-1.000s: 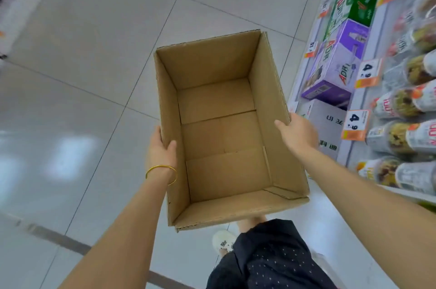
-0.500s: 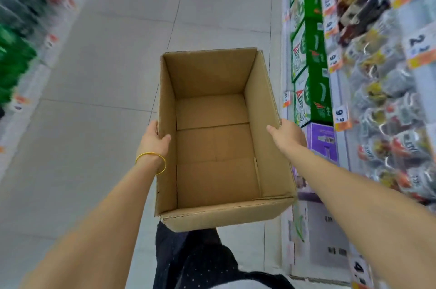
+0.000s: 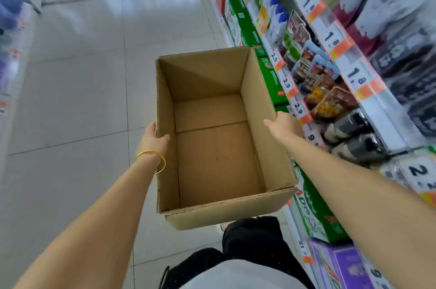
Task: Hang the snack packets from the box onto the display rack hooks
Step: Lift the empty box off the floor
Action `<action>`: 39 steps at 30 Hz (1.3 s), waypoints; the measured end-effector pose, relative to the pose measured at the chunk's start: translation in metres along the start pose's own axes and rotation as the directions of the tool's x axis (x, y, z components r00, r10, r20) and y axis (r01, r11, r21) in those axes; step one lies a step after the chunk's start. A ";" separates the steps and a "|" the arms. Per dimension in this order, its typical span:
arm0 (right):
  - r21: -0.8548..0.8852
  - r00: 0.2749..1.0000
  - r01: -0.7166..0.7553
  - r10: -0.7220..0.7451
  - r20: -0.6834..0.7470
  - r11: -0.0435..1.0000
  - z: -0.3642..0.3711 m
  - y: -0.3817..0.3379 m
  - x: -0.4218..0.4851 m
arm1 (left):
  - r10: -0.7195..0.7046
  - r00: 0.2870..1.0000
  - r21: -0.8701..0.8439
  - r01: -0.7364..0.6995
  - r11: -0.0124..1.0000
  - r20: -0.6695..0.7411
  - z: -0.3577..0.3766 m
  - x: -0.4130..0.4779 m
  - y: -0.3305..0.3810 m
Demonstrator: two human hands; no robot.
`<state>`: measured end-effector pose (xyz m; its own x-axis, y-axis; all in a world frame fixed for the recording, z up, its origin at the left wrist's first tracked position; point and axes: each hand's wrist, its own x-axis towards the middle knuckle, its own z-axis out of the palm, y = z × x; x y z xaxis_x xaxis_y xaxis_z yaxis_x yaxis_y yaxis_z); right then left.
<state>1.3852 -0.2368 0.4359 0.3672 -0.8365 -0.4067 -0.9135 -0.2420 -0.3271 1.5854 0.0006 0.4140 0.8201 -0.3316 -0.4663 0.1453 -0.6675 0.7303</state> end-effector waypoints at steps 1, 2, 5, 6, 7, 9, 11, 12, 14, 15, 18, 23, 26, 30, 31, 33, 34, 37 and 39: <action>0.003 1.000 -0.002 0.002 -0.002 1.000 -0.011 -0.028 0.036 | 0.008 1.000 -0.006 -0.008 1.000 -0.004 -0.003 0.036 0.027; -0.007 1.000 -0.008 0.008 -0.006 1.000 -0.023 -0.058 0.070 | 0.009 1.000 -0.008 -0.009 1.000 -0.007 -0.008 0.071 0.054; -0.047 0.999 0.035 -0.034 0.022 0.998 -0.050 -0.152 0.171 | -0.008 0.999 -0.049 0.005 0.999 -0.048 -0.024 0.177 0.122; -0.055 0.998 0.051 -0.049 0.029 0.997 -0.055 -0.185 0.208 | -0.013 0.998 -0.057 0.010 0.998 -0.057 -0.030 0.217 0.141; -0.061 0.998 0.065 -0.063 0.031 0.996 -0.059 -0.218 0.246 | -0.019 0.997 -0.067 0.015 0.998 -0.068 -0.036 0.258 0.162; -0.073 0.995 0.094 -0.092 0.026 0.993 -0.066 -0.286 0.326 | -0.021 0.995 -0.094 0.012 0.995 -0.093 -0.046 0.344 0.203; -0.084 0.996 0.093 -0.093 0.007 0.992 -0.078 -0.348 0.397 | -0.020 0.995 -0.098 0.010 0.995 -0.099 -0.054 0.421 0.254; -0.076 0.997 0.077 -0.078 -0.003 0.994 -0.087 -0.378 0.432 | -0.012 0.996 -0.081 0.005 0.997 -0.091 -0.060 0.461 0.285; -0.061 0.997 0.076 -0.076 0.002 0.995 -0.107 -0.434 0.501 | -0.017 0.995 -0.061 0.011 0.998 -0.099 -0.069 0.535 0.342; -0.051 0.998 0.068 -0.068 -0.006 0.996 -0.116 -0.458 0.537 | -0.002 0.995 -0.043 -0.002 0.999 -0.100 -0.072 0.573 0.369; -0.031 1.000 0.020 -0.020 -0.020 0.999 -0.142 -0.526 0.647 | 0.014 0.998 -0.018 -0.016 1.000 -0.058 -0.074 0.699 0.449; 0.025 0.999 0.022 -0.021 -0.023 0.999 -0.176 -0.651 0.852 | 0.043 0.998 -0.057 -0.046 0.997 -0.056 -0.062 0.910 0.584; 0.002 0.999 0.027 -0.027 -0.033 1.000 -0.202 -0.734 0.954 | 0.005 0.999 -0.026 -0.007 1.000 -0.054 -0.073 1.023 0.651; 0.034 0.998 0.054 -0.054 0.011 0.998 -0.220 -0.842 1.095 | -0.008 0.997 -0.028 0.006 1.000 -0.073 -0.091 1.177 0.725; 0.038 0.998 0.062 -0.063 0.019 0.997 -0.221 -0.868 1.134 | -0.012 0.997 -0.029 0.010 1.000 -0.081 -0.091 1.217 0.743; 0.031 0.997 0.080 -0.081 0.021 0.996 -0.215 -0.917 1.215 | -0.011 0.997 -0.014 0.010 1.000 -0.077 -0.084 1.300 0.774; 0.027 0.997 0.077 -0.077 0.016 0.997 -0.210 -0.938 1.256 | -0.016 0.996 -0.002 0.016 1.000 -0.084 -0.077 1.343 0.787; 0.034 1.000 0.001 -0.002 0.024 0.999 -0.193 -0.992 1.371 | -0.042 0.997 0.011 0.042 0.999 -0.062 -0.054 1.464 0.823; 0.025 0.997 -0.012 0.011 0.071 1.000 -0.173 -1.022 1.444 | -0.092 0.993 0.030 0.094 0.995 -0.070 -0.038 1.536 0.838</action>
<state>2.8189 -1.2828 0.3303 0.3691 -0.8018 -0.4700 -0.9133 -0.2193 -0.3431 2.9880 -1.0429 0.3288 0.8398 -0.2213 -0.4957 0.2056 -0.7155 0.6677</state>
